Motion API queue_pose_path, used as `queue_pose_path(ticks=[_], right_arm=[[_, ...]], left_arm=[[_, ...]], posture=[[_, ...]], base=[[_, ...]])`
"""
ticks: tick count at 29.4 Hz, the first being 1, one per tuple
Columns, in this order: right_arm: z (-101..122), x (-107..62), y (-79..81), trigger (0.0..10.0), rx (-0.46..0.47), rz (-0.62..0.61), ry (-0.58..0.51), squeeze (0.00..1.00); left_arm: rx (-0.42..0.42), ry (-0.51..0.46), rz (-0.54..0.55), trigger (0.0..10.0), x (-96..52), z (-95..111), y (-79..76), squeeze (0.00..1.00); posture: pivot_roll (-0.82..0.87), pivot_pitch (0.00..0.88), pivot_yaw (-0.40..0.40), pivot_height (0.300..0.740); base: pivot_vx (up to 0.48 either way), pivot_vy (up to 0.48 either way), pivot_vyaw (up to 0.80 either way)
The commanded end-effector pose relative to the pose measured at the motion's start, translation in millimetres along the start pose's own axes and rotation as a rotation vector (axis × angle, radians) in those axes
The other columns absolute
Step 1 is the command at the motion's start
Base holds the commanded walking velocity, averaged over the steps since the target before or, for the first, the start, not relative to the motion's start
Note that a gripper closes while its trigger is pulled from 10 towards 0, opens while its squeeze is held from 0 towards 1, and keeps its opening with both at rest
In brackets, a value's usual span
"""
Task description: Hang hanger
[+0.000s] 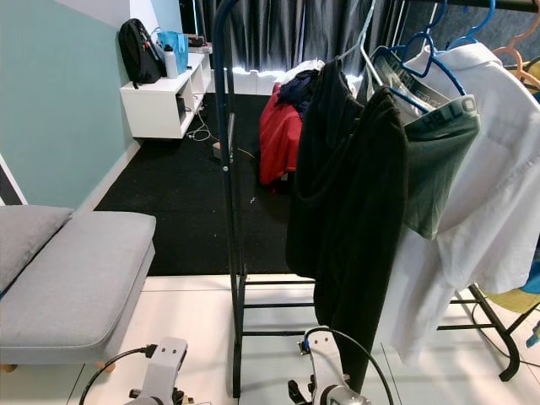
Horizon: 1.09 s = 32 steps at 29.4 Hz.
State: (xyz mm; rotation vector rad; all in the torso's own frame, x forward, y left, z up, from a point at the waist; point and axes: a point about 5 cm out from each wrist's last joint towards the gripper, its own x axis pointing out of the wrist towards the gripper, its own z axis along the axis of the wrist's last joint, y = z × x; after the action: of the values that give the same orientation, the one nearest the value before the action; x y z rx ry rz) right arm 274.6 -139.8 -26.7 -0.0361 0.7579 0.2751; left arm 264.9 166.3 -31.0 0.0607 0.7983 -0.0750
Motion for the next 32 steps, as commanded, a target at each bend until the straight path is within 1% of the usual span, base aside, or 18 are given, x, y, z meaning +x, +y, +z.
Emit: queue_pose_path(ticks=[1, 16, 32], right_arm=[[-7.1, -0.9, -1.6, 10.0, 0.015, -0.005, 0.027, 0.00], [-4.6, -1.1, -4.0, 10.0, 0.016, -0.013, 0.021, 0.00], [-5.0, -1.6, -5.7, 10.0, 0.017, -0.012, 0.023, 0.00]], left_arm=[[-0.013, 0.028, -0.002, 10.0, 0.1, -5.6, 0.8, 0.00], [-0.008, 0.021, 0.000, 10.0, 0.7, -2.2, -0.7, 0.00], [-0.020, 0.027, -0.003, 10.0, 0.9, -2.9, -2.3, 0.00]], posture=[[0.07, 0.079, -0.033, 0.740], [0.07, 0.090, -0.028, 0.740], [0.07, 0.094, -0.035, 0.740]], base=[[0.000, 0.000, 0.00], [0.000, 0.000, 0.00], [0.000, 0.000, 0.00]])
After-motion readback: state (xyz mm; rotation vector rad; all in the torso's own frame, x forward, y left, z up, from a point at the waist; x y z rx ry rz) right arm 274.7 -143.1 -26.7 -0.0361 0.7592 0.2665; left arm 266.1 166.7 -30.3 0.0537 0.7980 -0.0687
